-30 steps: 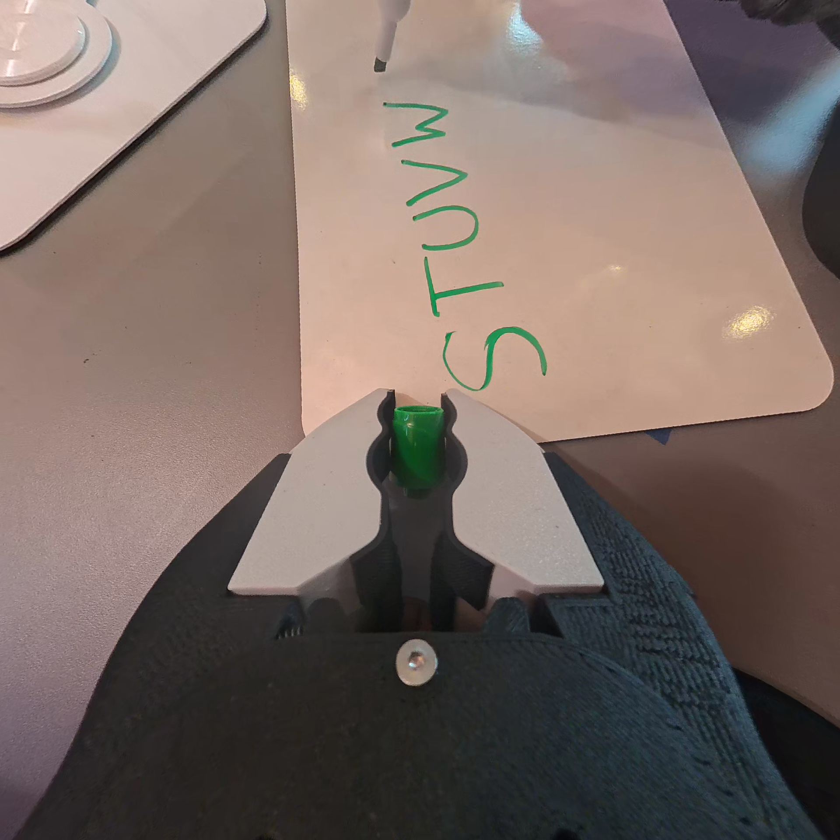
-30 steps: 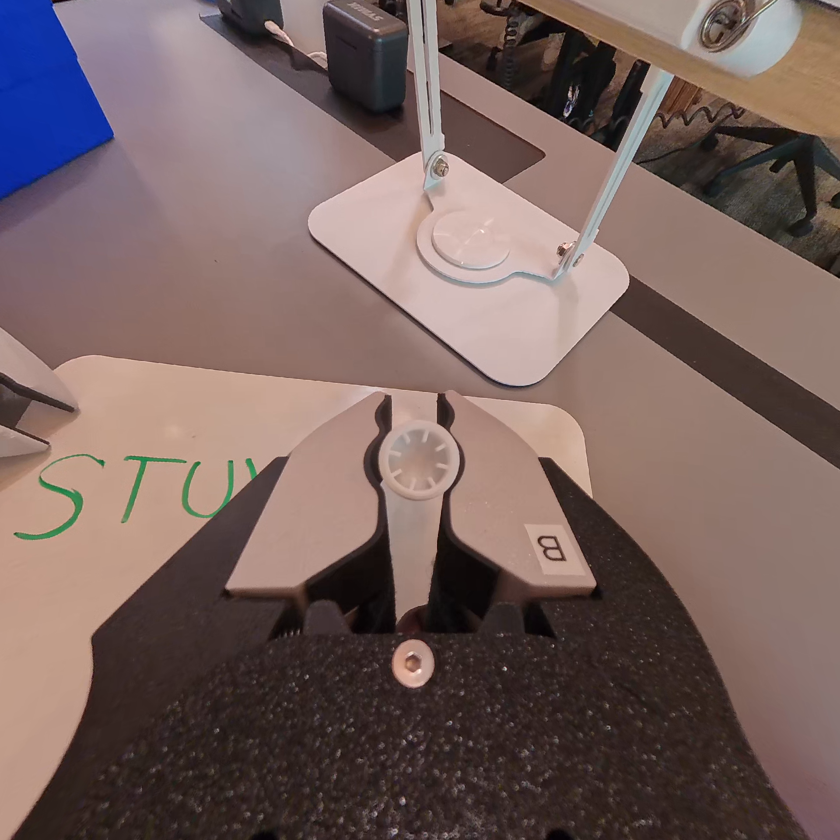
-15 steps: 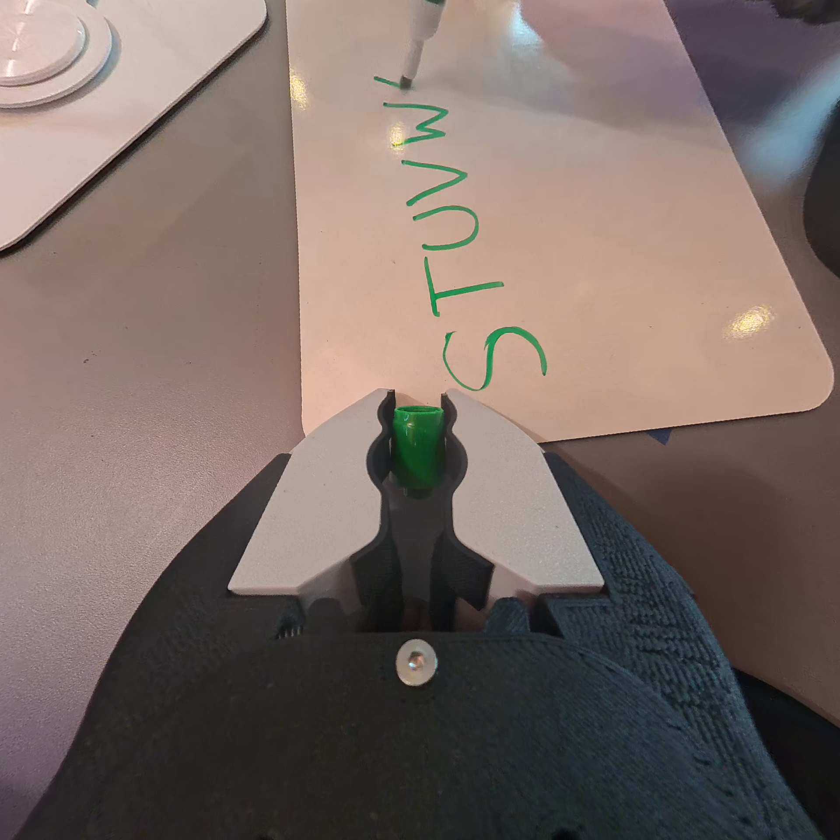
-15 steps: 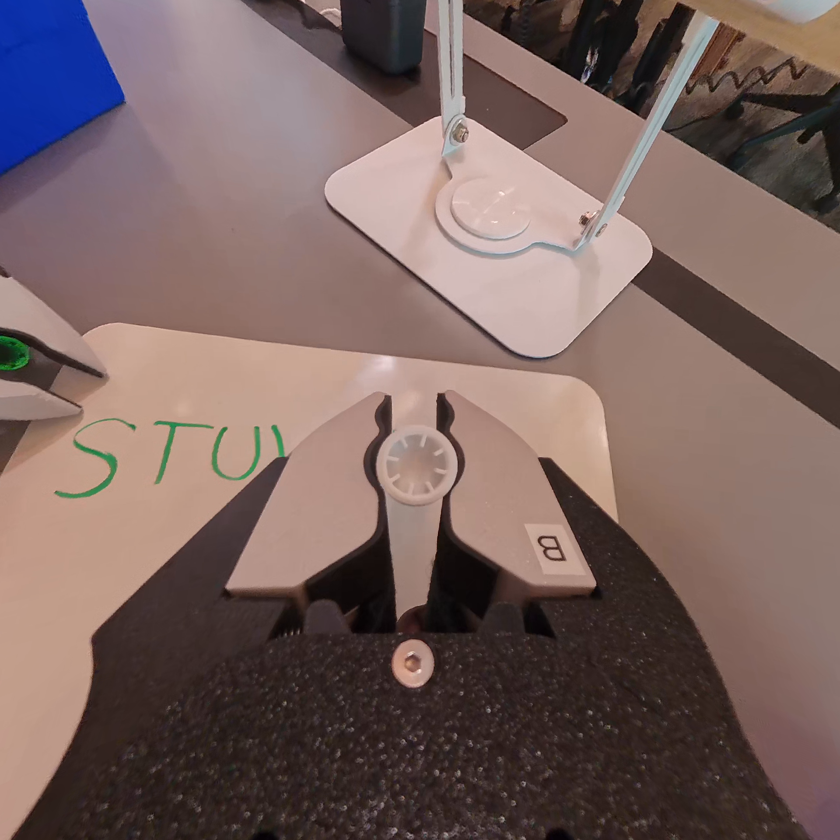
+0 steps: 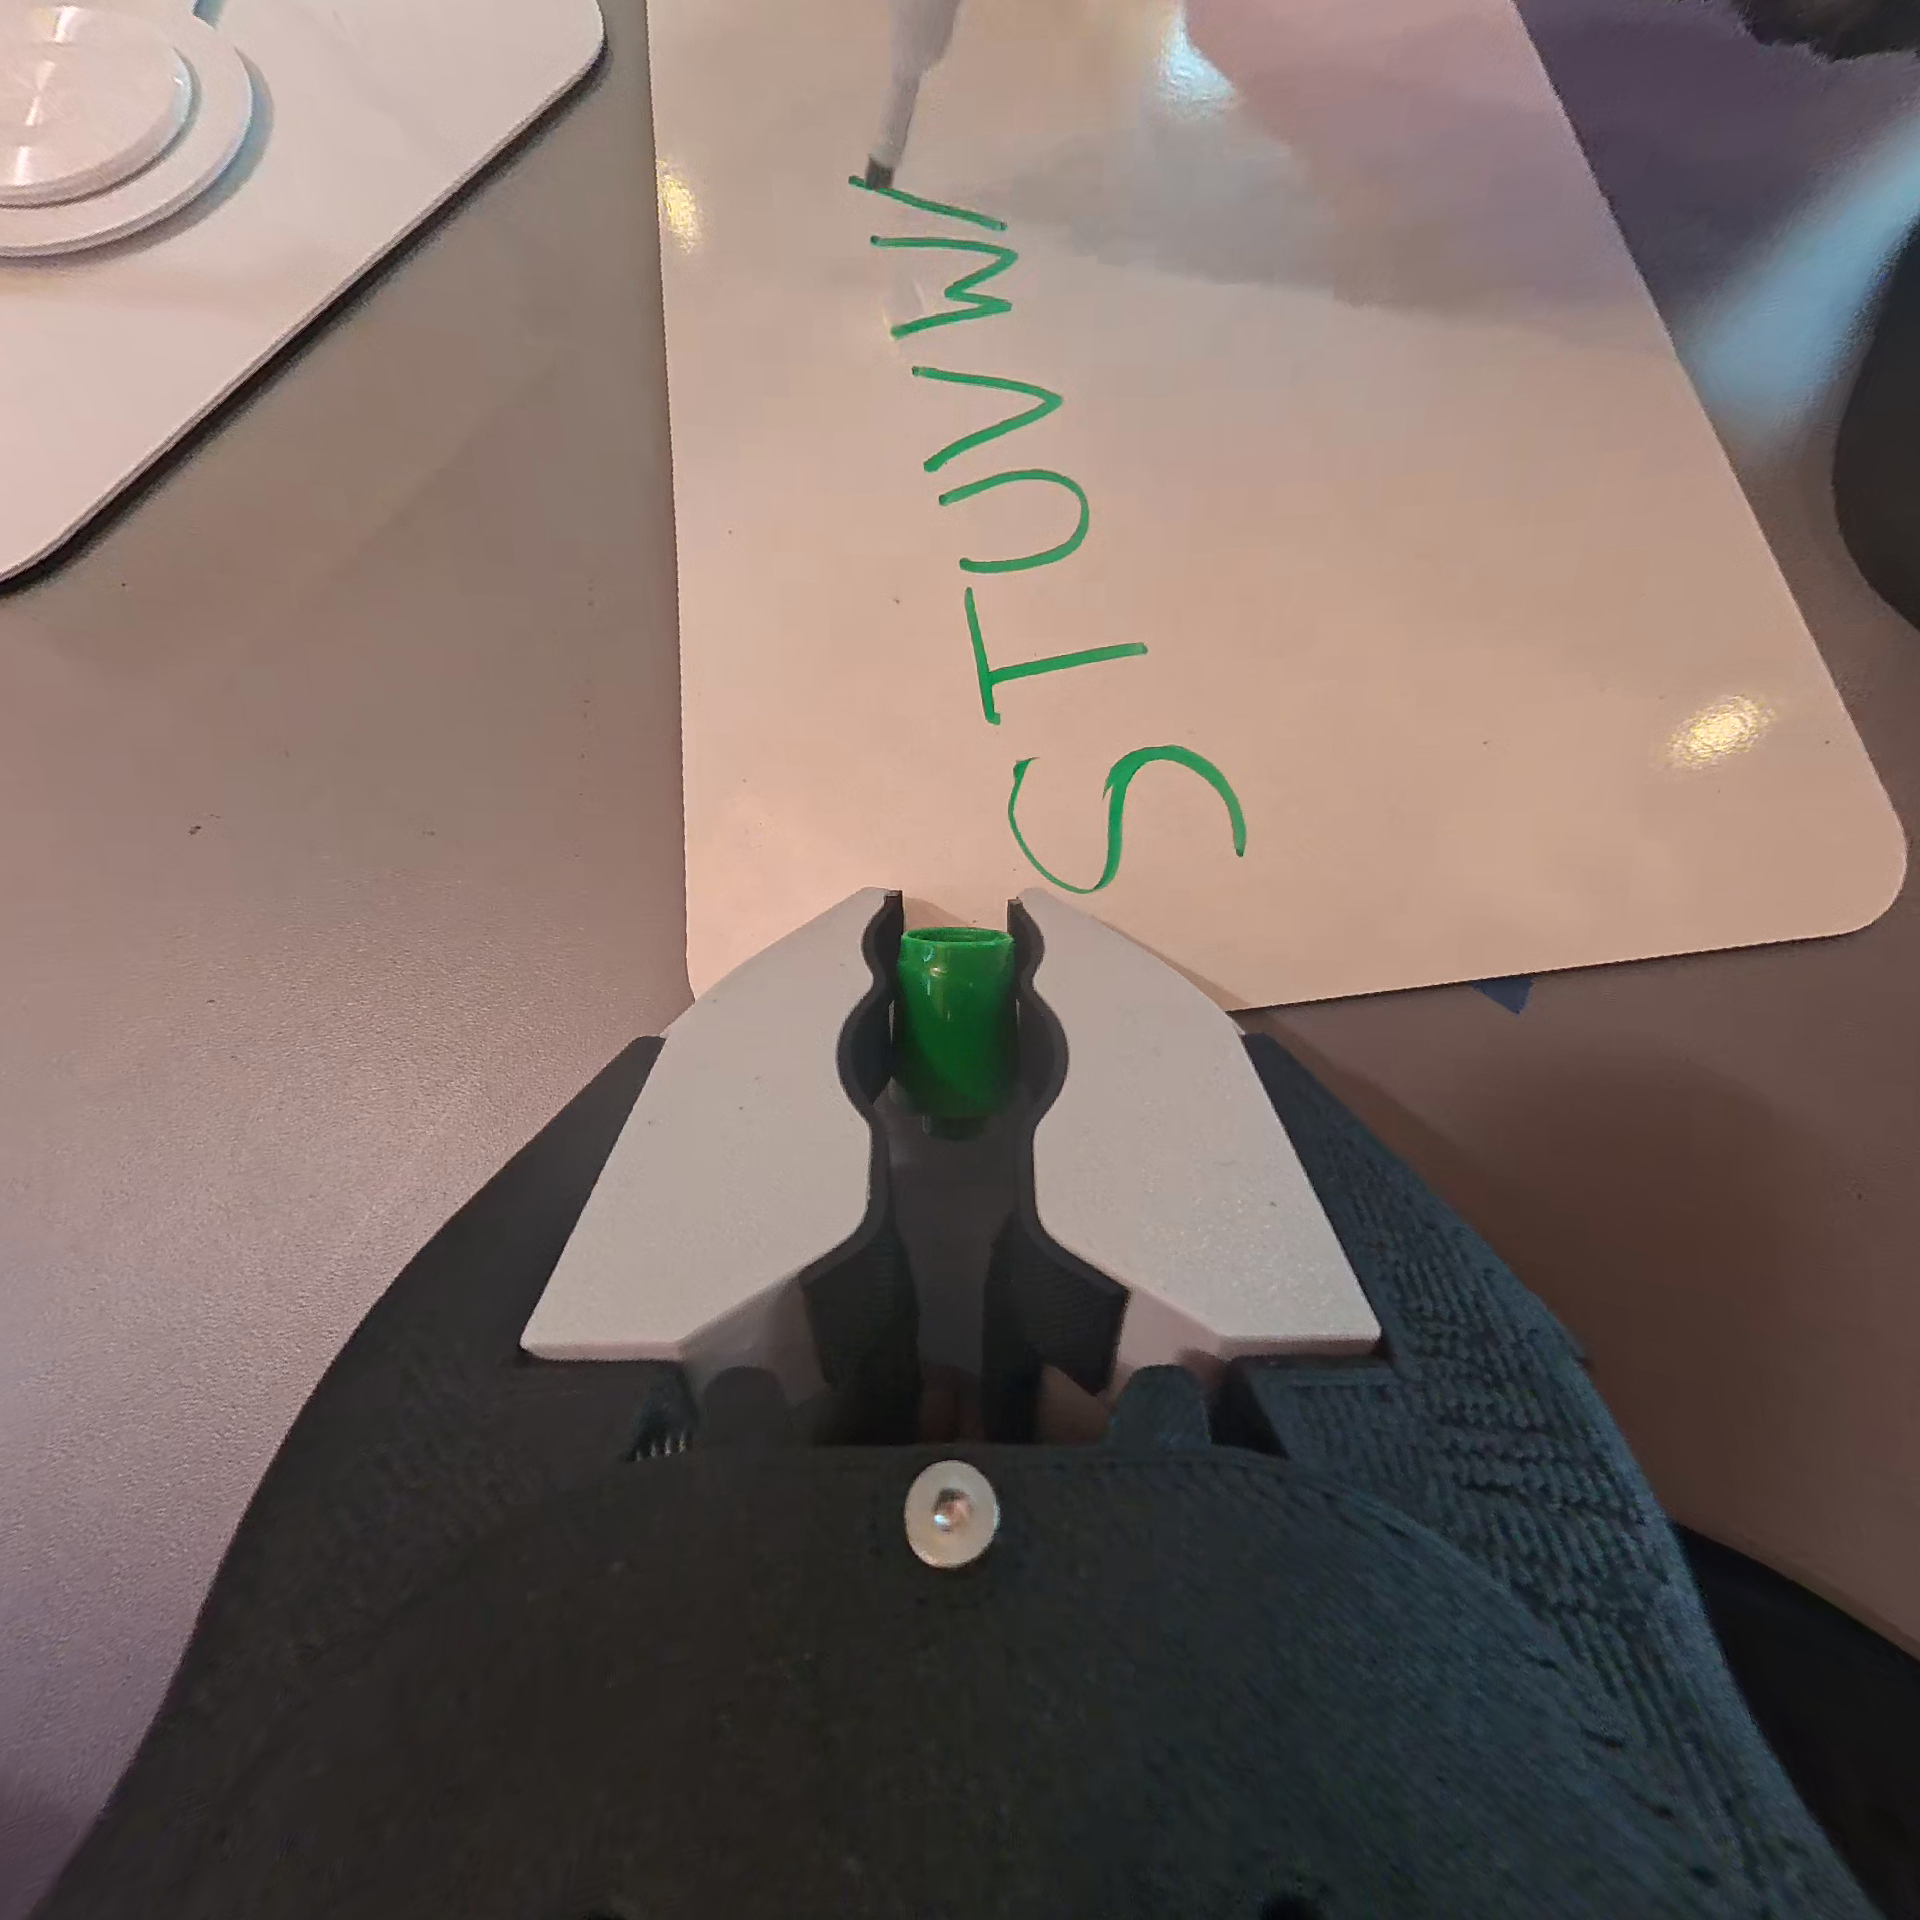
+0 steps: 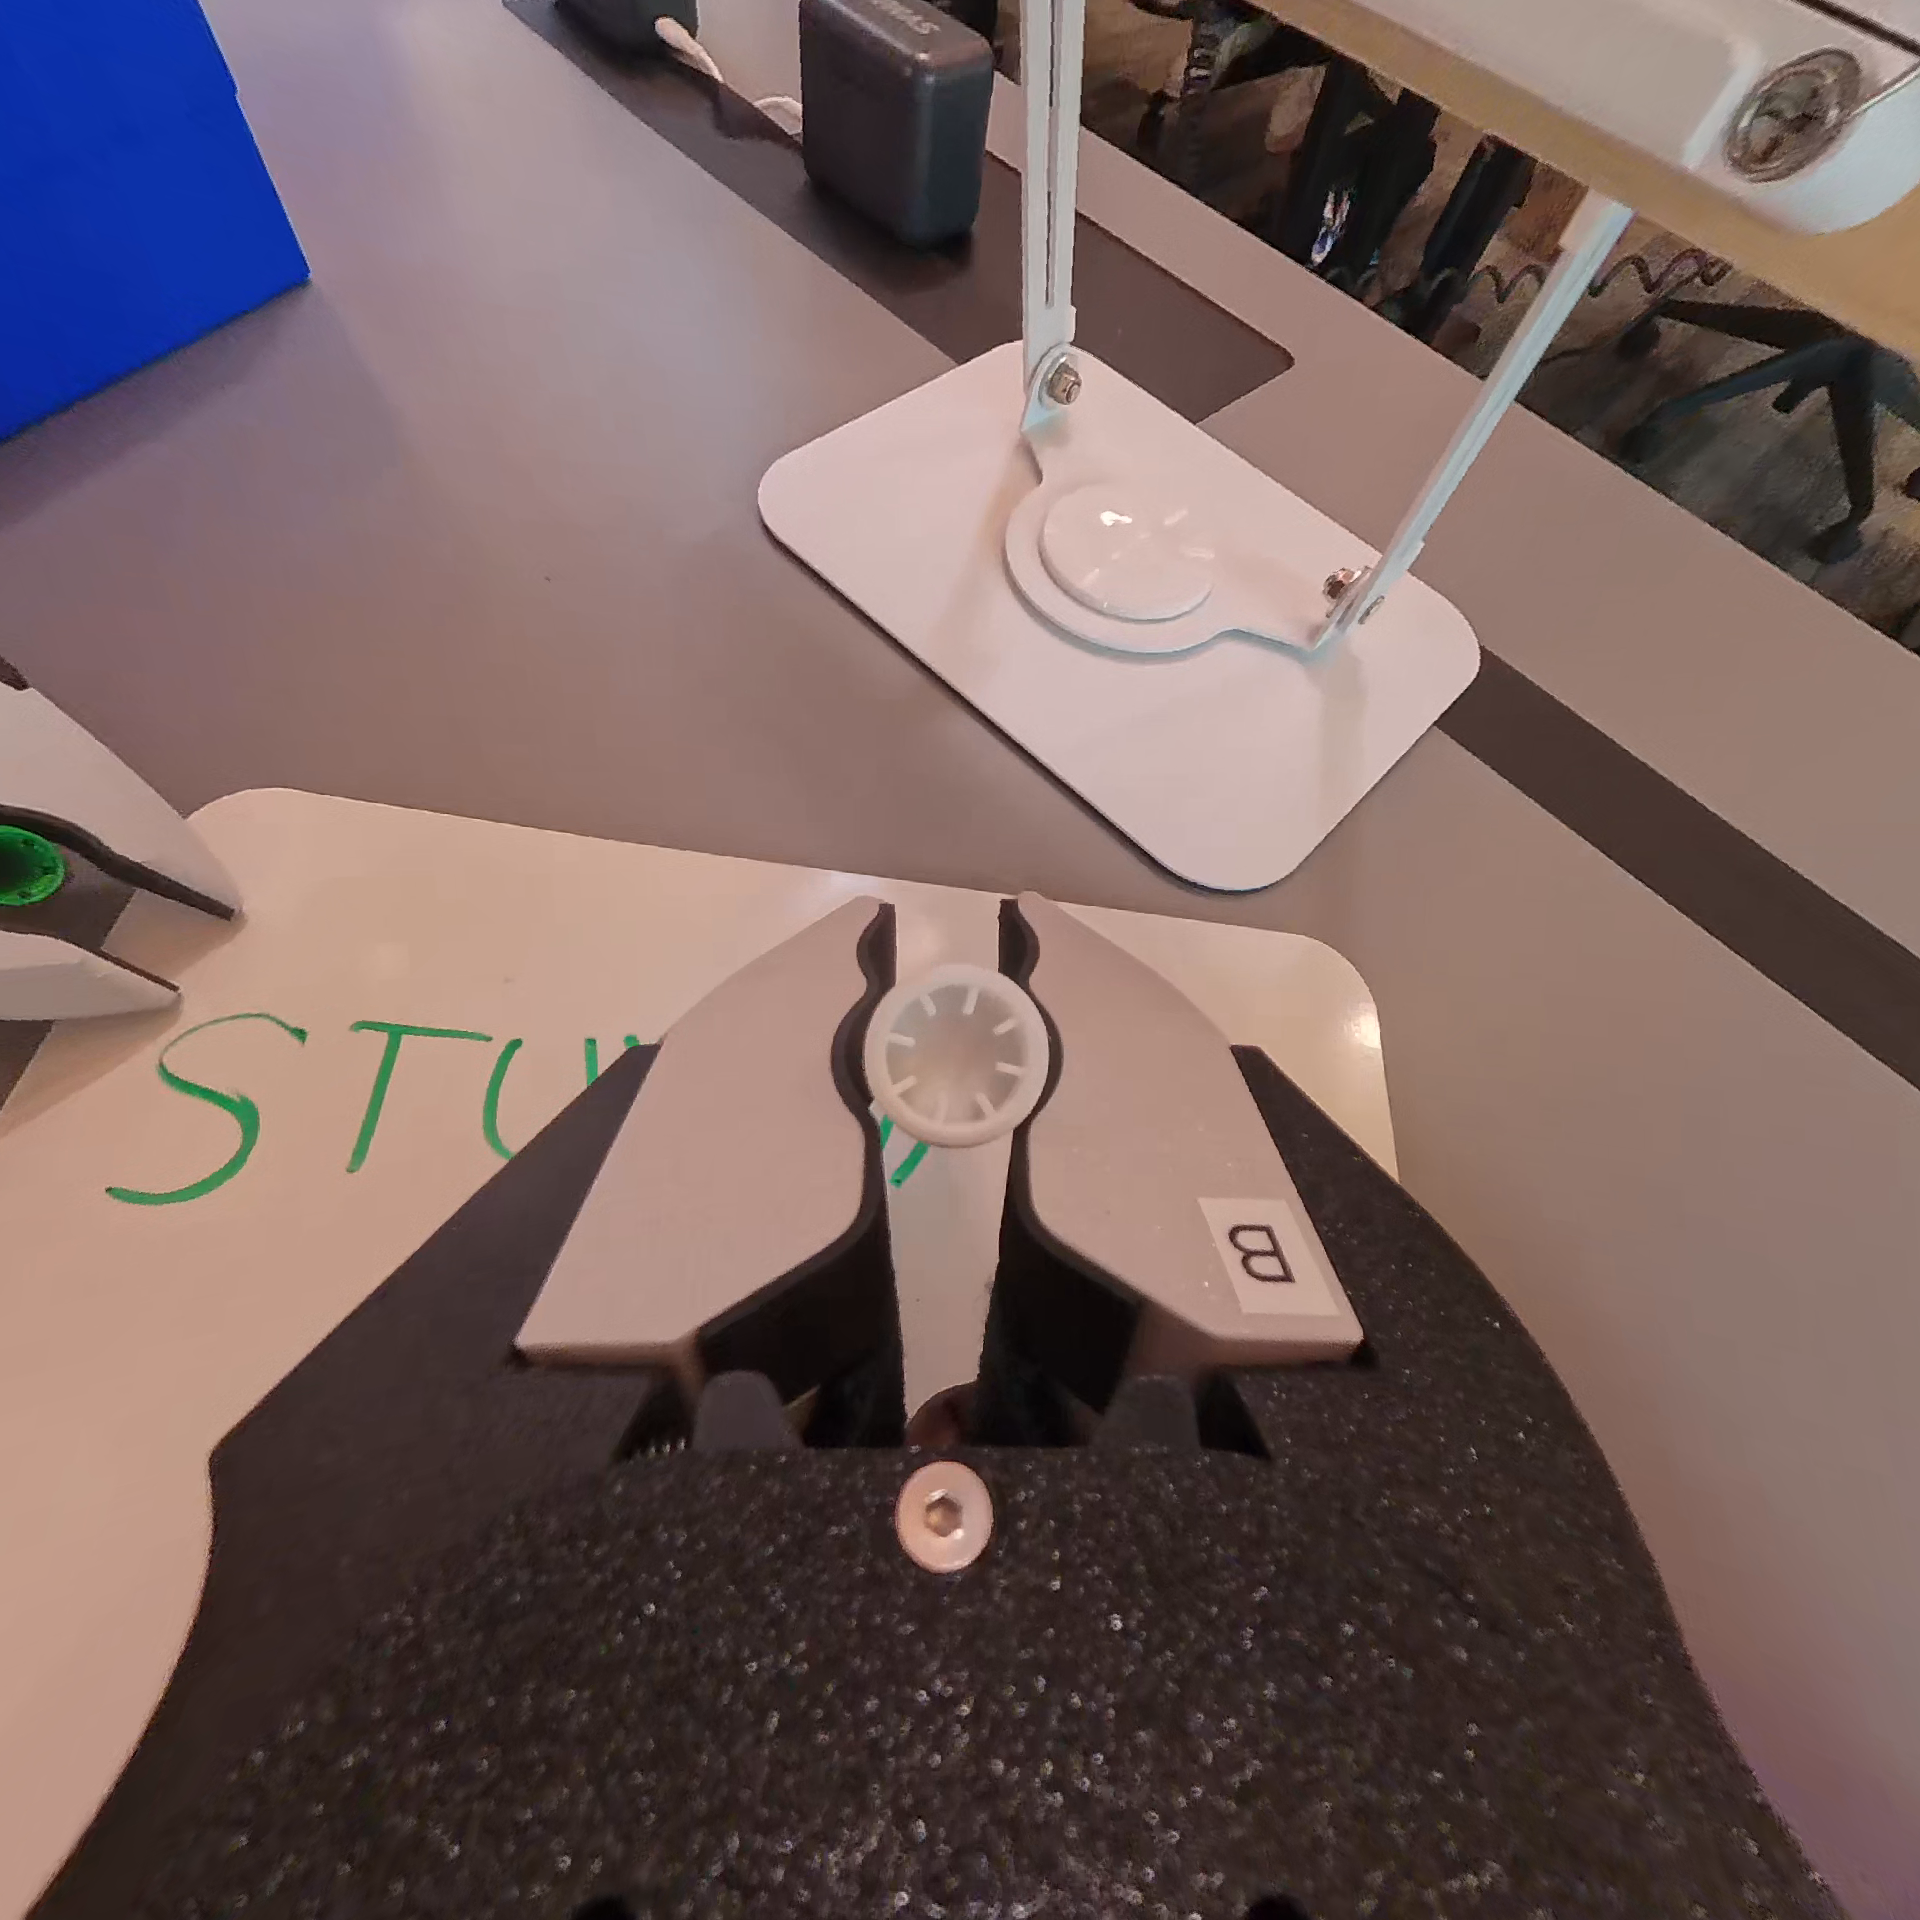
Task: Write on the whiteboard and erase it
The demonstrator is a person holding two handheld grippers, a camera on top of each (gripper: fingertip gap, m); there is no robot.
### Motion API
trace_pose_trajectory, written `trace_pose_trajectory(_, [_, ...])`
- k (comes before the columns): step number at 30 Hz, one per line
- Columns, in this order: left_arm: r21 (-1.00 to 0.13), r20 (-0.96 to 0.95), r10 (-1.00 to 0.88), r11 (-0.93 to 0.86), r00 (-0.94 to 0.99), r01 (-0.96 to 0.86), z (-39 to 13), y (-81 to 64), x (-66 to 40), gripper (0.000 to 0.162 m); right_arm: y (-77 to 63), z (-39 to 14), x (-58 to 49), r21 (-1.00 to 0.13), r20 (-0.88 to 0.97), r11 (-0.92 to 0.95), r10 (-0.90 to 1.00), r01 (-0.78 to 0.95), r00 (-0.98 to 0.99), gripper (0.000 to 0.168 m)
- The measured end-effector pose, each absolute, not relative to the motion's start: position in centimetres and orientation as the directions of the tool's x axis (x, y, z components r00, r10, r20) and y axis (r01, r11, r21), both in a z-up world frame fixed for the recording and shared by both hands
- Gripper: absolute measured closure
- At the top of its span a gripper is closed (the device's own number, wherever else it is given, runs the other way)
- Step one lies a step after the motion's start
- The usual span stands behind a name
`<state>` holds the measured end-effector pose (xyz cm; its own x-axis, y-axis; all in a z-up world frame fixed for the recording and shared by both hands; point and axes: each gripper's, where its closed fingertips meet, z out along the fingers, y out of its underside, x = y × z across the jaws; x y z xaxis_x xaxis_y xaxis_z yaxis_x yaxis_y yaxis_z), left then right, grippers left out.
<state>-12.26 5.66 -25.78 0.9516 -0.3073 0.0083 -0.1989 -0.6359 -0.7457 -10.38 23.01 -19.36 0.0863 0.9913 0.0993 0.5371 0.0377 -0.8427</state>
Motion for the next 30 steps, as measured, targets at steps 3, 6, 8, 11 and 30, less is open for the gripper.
trace_pose_trajectory(3, [-0.746, 0.009, -0.308, -0.636, 0.951, -0.199, -25.8, 5.6, -12.2, 0.142, 23.1, -20.0, -10.5, -0.829, 0.110, 0.045, 0.990, 0.558, 0.084, 0.148])
trace_pose_trajectory(6, [-0.746, 0.009, -0.309, -0.636, 0.951, -0.199, -25.8, 5.6, -12.2, 0.142, 23.5, -20.1, -9.8, -0.819, 0.104, 0.029, 0.990, 0.574, 0.099, 0.148])
trace_pose_trajectory(8, [-0.746, 0.010, -0.308, -0.636, 0.951, -0.199, -25.8, 5.6, -12.2, 0.142, 24.0, -20.2, -8.9, -0.809, 0.108, 0.021, 0.988, 0.588, 0.114, 0.148])
trace_pose_trajectory(11, [-0.746, 0.008, -0.309, -0.636, 0.951, -0.200, -25.7, 5.6, -12.2, 0.142, 24.6, -20.2, -7.6, -0.801, 0.107, 0.004, 0.985, 0.598, 0.137, 0.148])
trace_pose_trajectory(30, [-0.748, -0.009, -0.313, -0.629, 0.950, -0.215, -25.7, 5.6, -12.2, 0.142, 23.7, -17.5, -7.7, -0.896, 0.051, -0.028, 0.985, 0.444, 0.167, 0.148])
